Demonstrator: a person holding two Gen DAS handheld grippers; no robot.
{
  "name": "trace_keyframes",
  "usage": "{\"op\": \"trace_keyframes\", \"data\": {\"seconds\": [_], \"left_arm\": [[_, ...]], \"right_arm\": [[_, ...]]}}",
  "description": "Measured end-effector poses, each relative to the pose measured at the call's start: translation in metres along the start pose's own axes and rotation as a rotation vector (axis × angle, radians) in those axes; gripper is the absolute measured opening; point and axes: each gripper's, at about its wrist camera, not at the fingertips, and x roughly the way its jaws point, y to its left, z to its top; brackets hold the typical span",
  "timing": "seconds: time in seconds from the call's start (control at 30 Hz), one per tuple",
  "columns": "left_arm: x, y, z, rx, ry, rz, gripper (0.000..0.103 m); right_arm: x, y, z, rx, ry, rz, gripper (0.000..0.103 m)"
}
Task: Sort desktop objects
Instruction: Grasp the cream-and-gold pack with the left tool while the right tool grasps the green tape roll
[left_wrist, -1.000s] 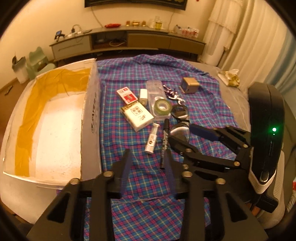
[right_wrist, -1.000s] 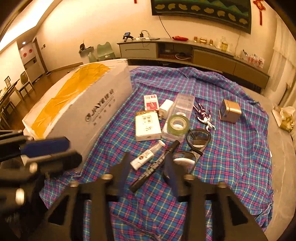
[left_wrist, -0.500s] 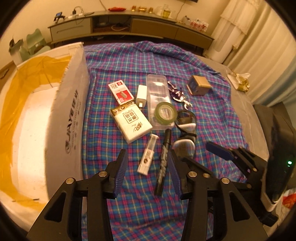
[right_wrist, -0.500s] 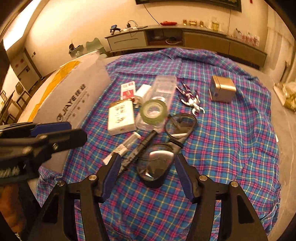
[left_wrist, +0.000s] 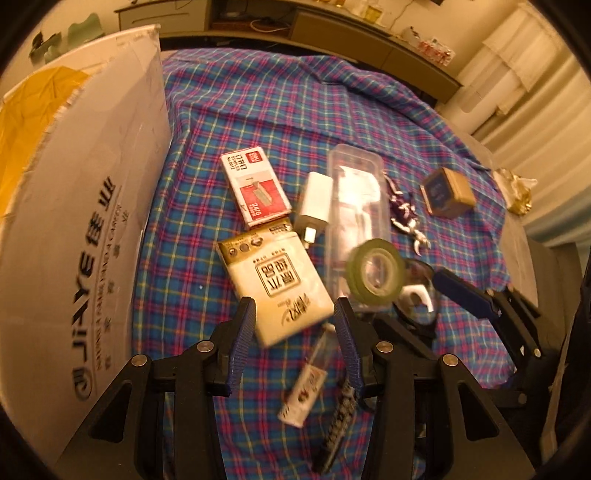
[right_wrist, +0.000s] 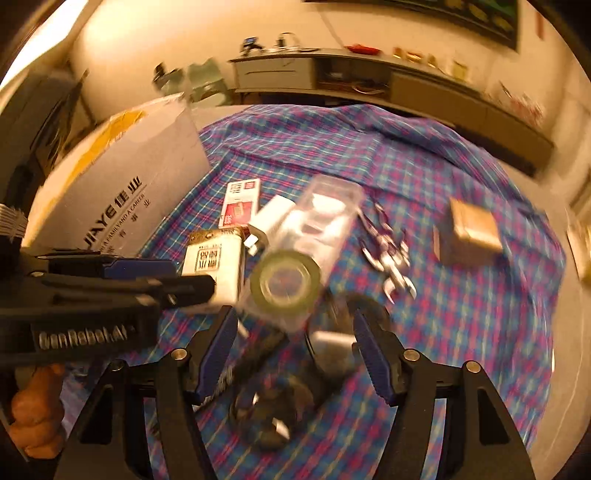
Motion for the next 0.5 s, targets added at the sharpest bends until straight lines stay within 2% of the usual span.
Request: {"op": "trace_keyframes", "data": {"seconds": [0.1, 0.2, 0.27, 0.3, 0.4, 0.5], "left_arm": [[0.008, 0.002, 0.004, -0.007, -0.006, 0.015, 0.052], [0.018, 0.006, 0.007, -0.018, 0.006, 0.016, 0.055], [0.023, 0.010, 0.010, -0.041, 0.004, -0.002, 0.059], [0.024, 0.011, 0.011, -0.043, 0.000, -0.006, 0.059], [0.023, 0.010, 0.011, -0.038, -0.025, -0.014, 0.056], [0.018, 0.011, 0.008, -0.036, -0.045, -0.009, 0.045]], "right_arm": [[0.018, 0.004, 0.006, -0.048, -0.018, -0.016, 0.067], [0.027, -0.001, 0.005, -0.025, -0.025, 0.022, 0.059], [0.027, -0.004, 0.006, -0.020, -0.025, 0.039, 0.050], [0.026, -0.005, 0.007, -0.016, -0.025, 0.038, 0.050], [0.021, -0.008, 0.005, 0.005, -0.026, 0.059, 0.050], [0.017, -0.009, 0.004, 0.026, -0.030, 0.074, 0.050]]}}
